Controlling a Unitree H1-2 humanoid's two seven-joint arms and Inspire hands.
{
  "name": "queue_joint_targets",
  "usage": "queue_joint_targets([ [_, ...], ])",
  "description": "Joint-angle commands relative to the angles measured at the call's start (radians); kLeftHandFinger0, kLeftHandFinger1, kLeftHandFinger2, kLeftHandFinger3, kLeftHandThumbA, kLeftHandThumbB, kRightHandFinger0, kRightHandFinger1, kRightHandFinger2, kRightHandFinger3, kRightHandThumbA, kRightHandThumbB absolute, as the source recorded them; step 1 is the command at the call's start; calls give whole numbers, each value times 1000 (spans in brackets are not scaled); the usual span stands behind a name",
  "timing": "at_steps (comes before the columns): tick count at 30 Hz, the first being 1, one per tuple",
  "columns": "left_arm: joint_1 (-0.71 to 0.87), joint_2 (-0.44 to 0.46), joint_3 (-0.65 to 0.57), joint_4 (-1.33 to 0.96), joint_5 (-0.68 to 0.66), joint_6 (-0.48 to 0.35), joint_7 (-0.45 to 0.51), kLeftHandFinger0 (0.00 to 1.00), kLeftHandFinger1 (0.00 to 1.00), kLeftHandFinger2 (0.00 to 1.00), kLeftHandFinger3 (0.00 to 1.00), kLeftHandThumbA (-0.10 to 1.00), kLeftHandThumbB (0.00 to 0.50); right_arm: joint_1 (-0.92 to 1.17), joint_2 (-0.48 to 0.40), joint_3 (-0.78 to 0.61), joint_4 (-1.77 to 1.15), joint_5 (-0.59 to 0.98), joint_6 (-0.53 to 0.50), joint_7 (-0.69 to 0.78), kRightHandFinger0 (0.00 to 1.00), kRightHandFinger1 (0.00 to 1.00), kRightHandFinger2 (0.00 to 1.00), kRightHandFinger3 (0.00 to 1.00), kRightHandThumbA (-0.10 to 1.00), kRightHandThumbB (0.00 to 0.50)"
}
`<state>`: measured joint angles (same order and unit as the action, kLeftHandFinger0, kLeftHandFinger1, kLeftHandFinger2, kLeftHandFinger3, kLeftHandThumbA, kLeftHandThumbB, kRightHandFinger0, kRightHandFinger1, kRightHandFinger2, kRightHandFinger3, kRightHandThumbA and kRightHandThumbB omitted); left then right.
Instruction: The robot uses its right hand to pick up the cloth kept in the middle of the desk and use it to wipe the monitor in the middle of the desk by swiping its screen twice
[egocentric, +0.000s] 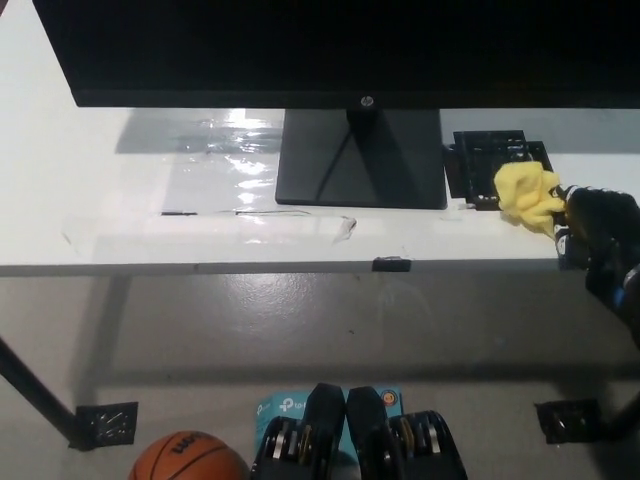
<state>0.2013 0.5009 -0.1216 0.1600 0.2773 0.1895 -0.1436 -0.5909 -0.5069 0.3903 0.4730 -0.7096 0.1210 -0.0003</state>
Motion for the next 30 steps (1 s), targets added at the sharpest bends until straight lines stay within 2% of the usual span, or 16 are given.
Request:
queue_joint_targets([
  [1,7,24,13,-9,6,-12,-7,608,483,0,0,536,500,-1,-20,15,36,-59,-99,-119,0,248,386,401,-5,0],
  [2,8,20,19,-10,-3,-8,-9,598,480,0,0,524,500,-4,-16,20,12,-69,-68,-98,28,327,497,452,87,0],
  [4,11,20,19,-19,0,-4,-9,608,492,0,0,523,500,-5,-10,18,-3,-74,-52,-95,70,377,548,575,-11,0],
  [6,12,25,23,-28,1,2,-12,611,493,0,0,524,500,-15,2,17,-4,-79,-36,-94,105,407,571,583,-66,0],
  [8,11,23,25,-21,4,-5,-7,629,506,0,0,522,500,-17,10,23,2,-105,-29,-126,73,383,546,486,-100,0],
  [9,9,27,21,-17,6,-9,-12,634,515,0,0,544,500,-13,19,16,13,-99,-35,-149,41,381,550,347,-100,0],
  [11,7,27,18,-16,12,-5,-14,644,520,0,0,551,500,-7,25,6,19,-89,-44,-158,7,328,498,413,-100,0],
  [15,8,24,22,-18,9,-7,-14,640,522,0,0,537,500,13,45,-24,52,-56,-84,-223,0,168,376,159,-100,44],
  [17,6,25,20,-17,12,0,-18,648,530,0,3,530,500,25,67,-58,64,-24,-87,-249,0,115,351,160,-100,90],
  [20,10,23,15,-16,12,4,-23,666,543,0,0,537,500,59,131,-175,43,105,-41,-197,0,96,353,101,-100,72],
  [21,10,20,18,-15,12,0,-17,653,526,0,0,526,500,87,182,-279,-19,245,-2,-134,0,143,413,26,-100,20],
  [22,11,17,17,-19,16,3,-14,635,515,0,0,517,500,96,219,-345,-40,315,15,-134,0,153,411,1,-100,83],
  [24,12,12,13,-19,19,4,-12,635,514,0,0,517,500,104,238,-387,-54,336,23,-123,0,152,414,5,-100,132],
  [25,13,8,23,-15,-1,0,-17,621,497,0,0,499,500,95,286,-459,-85,394,96,-122,0,59,342,1,-100,246],
  [27,14,12,14,-9,10,-2,-17,625,506,0,0,518,500,91,323,-522,-117,466,91,-117,0,0,296,19,-100,307],
  [30,19,11,19,-10,11,4,-14,598,478,0,0,518,500,79,350,-571,-159,499,108,-103,0,0,367,102,-100,267],
])
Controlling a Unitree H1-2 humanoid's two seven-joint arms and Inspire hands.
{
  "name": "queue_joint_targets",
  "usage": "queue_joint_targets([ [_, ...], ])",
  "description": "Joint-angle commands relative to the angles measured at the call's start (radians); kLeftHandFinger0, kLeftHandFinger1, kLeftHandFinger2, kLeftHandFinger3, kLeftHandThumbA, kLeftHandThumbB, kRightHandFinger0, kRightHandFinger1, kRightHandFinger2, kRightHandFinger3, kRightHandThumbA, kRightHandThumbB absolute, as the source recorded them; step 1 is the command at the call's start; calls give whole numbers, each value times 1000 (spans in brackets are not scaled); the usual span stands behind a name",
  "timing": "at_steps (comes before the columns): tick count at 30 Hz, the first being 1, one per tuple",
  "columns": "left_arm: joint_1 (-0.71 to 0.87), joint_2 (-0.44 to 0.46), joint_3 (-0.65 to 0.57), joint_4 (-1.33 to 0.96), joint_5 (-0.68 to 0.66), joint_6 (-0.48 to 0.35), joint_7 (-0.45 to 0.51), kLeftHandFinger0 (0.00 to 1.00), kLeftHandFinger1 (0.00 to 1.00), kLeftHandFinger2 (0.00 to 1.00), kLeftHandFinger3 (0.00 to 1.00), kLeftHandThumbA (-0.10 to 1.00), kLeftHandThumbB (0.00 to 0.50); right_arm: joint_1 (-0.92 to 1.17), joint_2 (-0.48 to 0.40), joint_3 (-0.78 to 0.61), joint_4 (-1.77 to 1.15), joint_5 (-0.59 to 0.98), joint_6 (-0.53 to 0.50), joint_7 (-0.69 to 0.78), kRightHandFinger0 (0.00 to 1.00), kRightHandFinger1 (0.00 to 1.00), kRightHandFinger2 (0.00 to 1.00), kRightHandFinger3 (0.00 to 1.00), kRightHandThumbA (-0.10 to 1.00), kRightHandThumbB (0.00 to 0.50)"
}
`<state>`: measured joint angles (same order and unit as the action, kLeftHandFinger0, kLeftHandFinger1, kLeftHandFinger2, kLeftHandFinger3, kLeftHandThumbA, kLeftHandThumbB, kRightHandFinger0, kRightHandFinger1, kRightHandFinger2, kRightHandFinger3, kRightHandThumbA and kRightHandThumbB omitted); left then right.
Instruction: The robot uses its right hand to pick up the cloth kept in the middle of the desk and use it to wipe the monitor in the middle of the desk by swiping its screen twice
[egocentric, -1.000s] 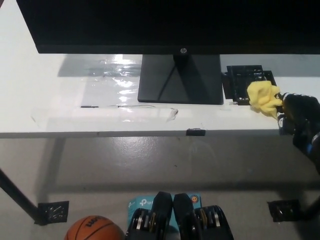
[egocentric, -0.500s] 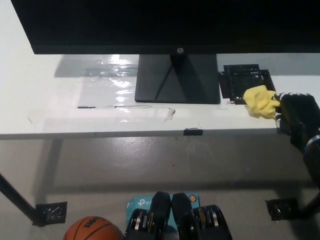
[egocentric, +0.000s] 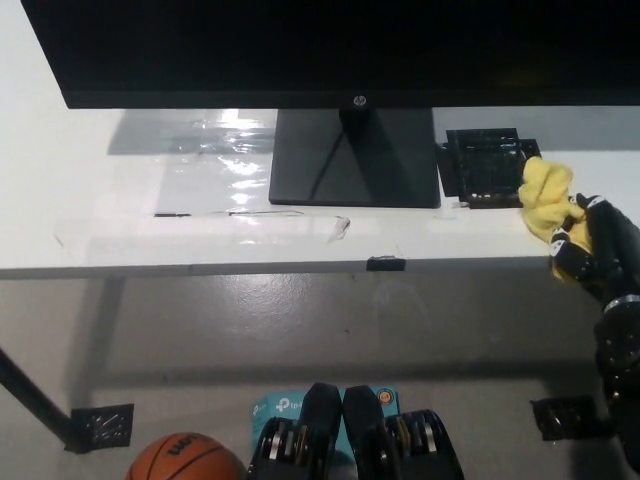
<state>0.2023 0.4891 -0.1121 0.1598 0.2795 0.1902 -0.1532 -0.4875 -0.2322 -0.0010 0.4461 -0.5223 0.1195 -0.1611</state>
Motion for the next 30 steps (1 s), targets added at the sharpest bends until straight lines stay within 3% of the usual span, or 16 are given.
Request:
queue_joint_targets([
  [1,17,20,13,-4,7,0,-1,602,478,0,0,503,500,-38,88,-217,-174,360,129,70,0,0,342,110,-100,256],
  [2,18,18,18,-6,0,2,-3,613,488,0,0,497,500,-43,97,-233,-218,373,152,77,0,0,289,93,-100,253],
  [3,21,20,15,-5,4,4,-5,654,525,0,0,517,500,-51,112,-258,-294,403,200,87,0,0,256,123,-100,214],
  [4,20,21,14,-2,5,2,-5,661,528,0,0,514,500,-57,122,-281,-328,429,217,91,0,0,260,132,-100,202],
  [7,29,19,13,-4,5,9,-7,658,528,0,0,512,500,-65,124,-314,-368,449,243,102,0,0,378,256,-100,147],
  [11,30,20,14,-3,5,-3,-4,616,493,0,0,528,500,-103,106,-375,-397,485,265,96,0,0,375,378,-100,137],
  [14,29,21,11,-9,13,5,-2,626,505,0,0,518,500,-150,95,-429,-383,520,255,69,0,0,397,396,-100,105],
  [18,29,17,13,15,5,-9,-1,629,501,0,0,507,500,-213,71,-477,-359,545,218,49,0,38,542,447,-100,80],
  [21,27,20,12,27,-8,-19,-14,627,524,0,0,509,500,-263,61,-501,-350,552,209,26,0,56,553,396,-100,87],
  [23,20,27,7,47,-5,-36,-18,612,518,0,0,519,500,-298,52,-506,-370,539,237,2,0,8,508,384,-100,94],
  [24,20,27,8,49,-7,-39,-18,611,517,0,0,518,500,-302,53,-507,-373,539,242,-2,0,1,521,388,-100,56],
  [25,19,28,8,51,-7,-41,-19,594,499,0,0,520,500,-311,52,-505,-375,532,250,-13,0,5,526,366,-100,101],
  [26,18,28,8,53,-7,-42,-20,587,496,0,0,521,500,-325,52,-503,-378,521,262,-30,0,18,541,392,-100,98],
  [27,19,27,8,59,-7,-41,-20,584,494,0,0,508,500,-336,46,-486,-366,493,253,-45,0,28,541,487,-100,91],
  [29,24,29,7,47,-6,-36,-23,599,505,0,0,507,500,-352,40,-463,-341,455,233,-74,0,14,518,494,-100,73],
  [30,26,30,6,47,-4,-35,-24,619,528,0,0,505,500,-363,39,-448,-322,430,220,-98,0,16,518,525,-100,91],
])
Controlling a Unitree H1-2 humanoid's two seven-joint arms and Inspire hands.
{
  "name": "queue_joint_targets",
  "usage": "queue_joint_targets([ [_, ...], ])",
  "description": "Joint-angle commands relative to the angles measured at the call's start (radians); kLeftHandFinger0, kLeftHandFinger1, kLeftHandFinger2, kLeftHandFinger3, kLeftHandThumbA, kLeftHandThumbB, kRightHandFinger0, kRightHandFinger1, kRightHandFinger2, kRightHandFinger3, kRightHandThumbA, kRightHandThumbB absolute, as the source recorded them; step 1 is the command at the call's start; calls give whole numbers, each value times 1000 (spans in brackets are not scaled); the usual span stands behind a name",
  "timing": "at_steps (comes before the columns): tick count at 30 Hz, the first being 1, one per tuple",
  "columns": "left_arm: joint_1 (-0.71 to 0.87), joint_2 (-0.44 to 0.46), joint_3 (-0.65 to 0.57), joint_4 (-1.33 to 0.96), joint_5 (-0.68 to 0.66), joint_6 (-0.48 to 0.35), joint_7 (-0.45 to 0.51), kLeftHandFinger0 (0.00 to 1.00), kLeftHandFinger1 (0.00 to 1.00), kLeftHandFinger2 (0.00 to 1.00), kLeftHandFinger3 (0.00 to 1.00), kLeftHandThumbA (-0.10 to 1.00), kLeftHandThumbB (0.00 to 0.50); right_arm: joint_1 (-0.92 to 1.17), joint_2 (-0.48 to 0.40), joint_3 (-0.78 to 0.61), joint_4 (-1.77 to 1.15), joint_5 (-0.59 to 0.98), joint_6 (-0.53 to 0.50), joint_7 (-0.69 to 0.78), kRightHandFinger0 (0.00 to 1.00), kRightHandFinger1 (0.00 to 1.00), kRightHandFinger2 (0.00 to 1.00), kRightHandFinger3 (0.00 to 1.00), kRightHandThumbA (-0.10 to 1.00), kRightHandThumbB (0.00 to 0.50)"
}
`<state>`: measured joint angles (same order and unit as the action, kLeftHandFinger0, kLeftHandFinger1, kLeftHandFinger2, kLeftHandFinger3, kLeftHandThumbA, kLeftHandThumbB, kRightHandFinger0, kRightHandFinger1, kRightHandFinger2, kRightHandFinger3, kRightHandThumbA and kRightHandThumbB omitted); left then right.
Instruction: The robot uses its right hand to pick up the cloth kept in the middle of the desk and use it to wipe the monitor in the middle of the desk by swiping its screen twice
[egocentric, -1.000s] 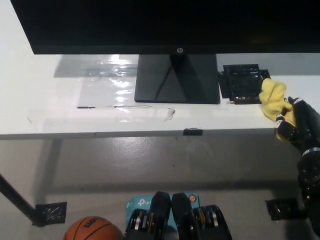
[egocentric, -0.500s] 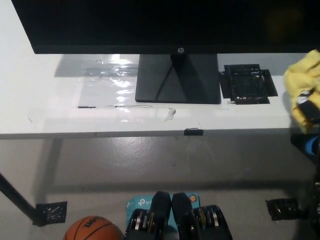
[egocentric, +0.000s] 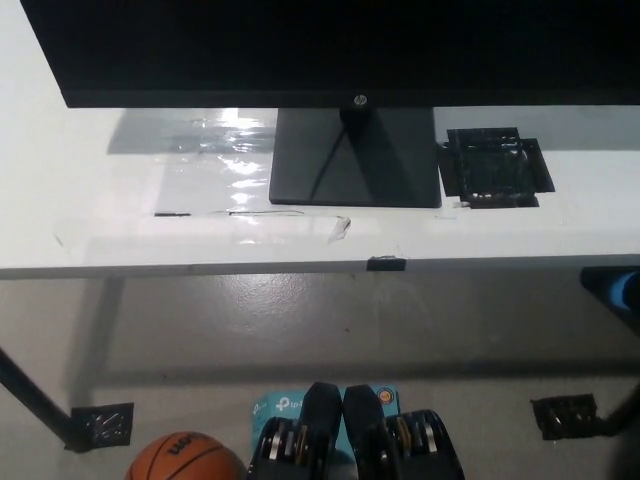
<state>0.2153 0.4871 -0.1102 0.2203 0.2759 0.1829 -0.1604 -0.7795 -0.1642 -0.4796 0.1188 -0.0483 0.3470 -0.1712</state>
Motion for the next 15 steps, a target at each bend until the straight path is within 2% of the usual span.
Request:
queue_joint_targets([
  [1,14,31,5,-18,-1,-26,-16,611,519,0,0,503,500,-80,-33,63,12,-91,-12,-113,0,2,489,499,-100,93],
  [2,17,30,7,-24,-4,-24,-16,607,517,0,0,503,500,-91,-38,109,20,-158,-17,-145,0,0,454,450,-100,79],
  [3,10,30,2,3,4,-52,-5,600,508,0,0,513,500,-100,-46,151,41,-214,-38,-172,0,28,493,479,-100,113],
  [4,10,30,-1,3,10,-50,-4,614,522,0,0,511,500,-103,-65,203,70,-262,-64,-184,0,63,535,314,-100,94],
  [5,11,30,-1,3,10,-49,-3,615,523,0,0,511,500,-102,-70,213,74,-264,-66,-190,0,76,547,293,-100,91],
  [6,12,30,-1,-6,8,-37,-10,636,543,0,0,507,500,-123,-58,255,111,-301,-75,-216,8,162,593,342,-100,108],
  [7,11,30,-3,-12,7,-27,-15,640,541,0,0,504,500,-138,-51,292,149,-322,-84,-233,0,119,488,266,-100,69],
  [10,7,28,-7,0,9,-36,-12,638,543,0,0,508,500,-150,-53,344,193,-344,-81,-253,0,33,366,126,-100,47],
  [11,10,30,-8,-7,12,-37,-11,647,549,0,0,508,500,-165,-50,382,250,-367,-105,-275,0,18,344,39,-100,39],
  [12,12,30,-10,-12,15,-41,-9,637,542,0,0,509,500,-177,-47,426,297,-403,-112,-295,0,2,311,74,-100,65],
  [13,13,30,-10,-21,16,-29,-12,651,557,0,0,500,500,-191,-39,456,333,-425,-103,-321,0,0,271,195,-100,107],
  [14,17,30,-5,-36,8,-11,-20,678,574,0,1,486,500,-201,-31,478,361,-439,-98,-334,0,0,219,332,-100,97],
  [15,19,27,-8,-36,8,-14,-20,679,574,0,0,485,500,-204,-28,504,385,-450,-109,-348,0,0,177,442,-100,115],
])
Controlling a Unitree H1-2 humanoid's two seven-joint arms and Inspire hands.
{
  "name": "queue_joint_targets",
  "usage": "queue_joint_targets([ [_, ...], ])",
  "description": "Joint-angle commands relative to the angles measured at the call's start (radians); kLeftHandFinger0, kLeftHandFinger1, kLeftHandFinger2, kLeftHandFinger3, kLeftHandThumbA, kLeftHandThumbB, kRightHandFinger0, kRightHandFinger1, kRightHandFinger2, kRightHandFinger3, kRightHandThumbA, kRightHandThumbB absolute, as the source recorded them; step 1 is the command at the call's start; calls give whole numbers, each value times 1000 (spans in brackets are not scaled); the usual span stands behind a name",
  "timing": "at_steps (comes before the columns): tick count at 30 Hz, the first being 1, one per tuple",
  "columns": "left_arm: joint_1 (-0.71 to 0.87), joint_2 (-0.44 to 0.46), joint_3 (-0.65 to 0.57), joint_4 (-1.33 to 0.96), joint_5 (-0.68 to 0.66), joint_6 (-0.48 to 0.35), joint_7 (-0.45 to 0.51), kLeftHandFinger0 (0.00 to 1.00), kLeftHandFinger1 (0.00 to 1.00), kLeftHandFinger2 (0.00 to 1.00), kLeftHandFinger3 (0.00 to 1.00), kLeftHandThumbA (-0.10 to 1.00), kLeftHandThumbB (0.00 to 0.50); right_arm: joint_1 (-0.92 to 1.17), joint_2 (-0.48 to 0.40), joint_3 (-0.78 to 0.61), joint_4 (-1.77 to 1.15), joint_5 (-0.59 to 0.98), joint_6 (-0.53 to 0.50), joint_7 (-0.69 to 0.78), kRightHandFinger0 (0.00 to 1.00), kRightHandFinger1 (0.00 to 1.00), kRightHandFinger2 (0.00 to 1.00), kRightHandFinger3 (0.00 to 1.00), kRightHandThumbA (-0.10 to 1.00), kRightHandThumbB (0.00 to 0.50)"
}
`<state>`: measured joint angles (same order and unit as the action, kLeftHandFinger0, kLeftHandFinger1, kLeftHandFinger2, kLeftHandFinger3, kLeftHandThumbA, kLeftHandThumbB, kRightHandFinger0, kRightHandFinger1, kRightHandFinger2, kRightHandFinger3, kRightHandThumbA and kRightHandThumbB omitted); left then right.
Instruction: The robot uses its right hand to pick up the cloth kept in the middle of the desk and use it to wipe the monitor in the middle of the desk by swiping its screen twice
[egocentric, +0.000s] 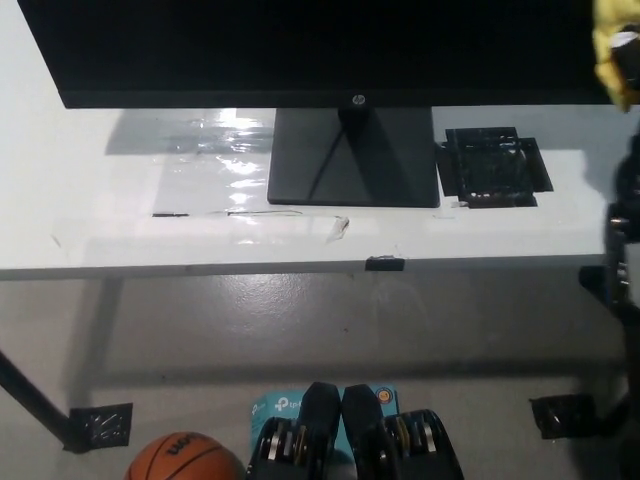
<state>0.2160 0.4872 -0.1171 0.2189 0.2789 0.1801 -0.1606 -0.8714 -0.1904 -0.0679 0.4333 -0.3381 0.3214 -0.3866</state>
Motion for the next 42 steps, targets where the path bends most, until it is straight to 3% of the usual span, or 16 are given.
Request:
queue_joint_targets([
  [1,18,26,-1,-35,4,-13,-20,663,557,0,0,474,500,-123,3,116,105,-169,-98,-152,0,0,138,439,-100,127],
  [2,18,26,-2,-36,3,-13,-22,656,553,0,0,470,500,-135,9,144,149,-182,-116,-175,0,0,124,440,-100,130],
  [3,18,25,-1,-35,0,-16,-22,648,550,0,0,464,500,-151,18,158,192,-183,-130,-200,0,0,110,217,-100,100],
  [5,12,22,0,-27,1,-13,-20,623,525,0,0,433,500,-167,43,181,216,-186,-131,-226,0,0,104,258,-100,70],
  [8,12,20,-6,-18,1,-17,-28,654,559,0,0,445,500,-172,66,213,206,-188,-112,-216,0,0,101,43,-100,53],
  [11,14,16,-7,-12,1,-18,-30,661,565,0,0,451,500,-174,96,225,207,-183,-134,-239,0,0,42,3,-100,62],
  [14,16,20,-16,-14,12,-23,-30,647,552,0,0,484,500,-170,130,244,168,-188,-112,-227,0,0,247,57,-100,8],
  [15,15,22,-18,-16,14,-21,-31,649,553,0,0,486,500,-168,141,248,147,-189,-99,-220,0,0,275,39,-100,33],
  [16,16,20,-15,-13,7,-35,-26,607,516,0,0,470,500,-163,155,249,126,-188,-103,-223,0,0,261,215,-100,73],
  [18,15,19,-17,-3,11,-45,-19,598,507,0,0,478,500,-161,166,253,115,-191,-106,-224,0,0,240,220,-100,102],
  [26,10,14,-23,1,10,-32,-23,631,534,0,0,479,500,-210,265,299,100,-211,-107,-220,0,0,270,4,-100,186],
  [28,7,15,-28,9,14,-36,-23,626,529,0,0,503,500,-227,274,305,120,-211,-112,-224,0,0,302,16,-100,239],
  [31,7,20,-33,-1,19,-24,-28,647,548,0,0,504,500,-275,292,311,178,-206,-130,-229,0,0,359,29,-100,222],
  [35,10,15,-21,11,5,-45,-19,627,533,0,0,486,500,-344,288,337,264,-226,-144,-240,0,31,439,276,-100,132],
  [39,12,15,-26,27,11,-58,-16,624,527,0,0,498,500,-356,264,352,291,-237,-147,-237,0,4,386,506,-100,168],
  [42,27,21,-28,-15,19,-37,-25,642,543,0,0,515,500,-365,237,360,322,-243,-175,-245,0,8,395,221,-100,147],
])
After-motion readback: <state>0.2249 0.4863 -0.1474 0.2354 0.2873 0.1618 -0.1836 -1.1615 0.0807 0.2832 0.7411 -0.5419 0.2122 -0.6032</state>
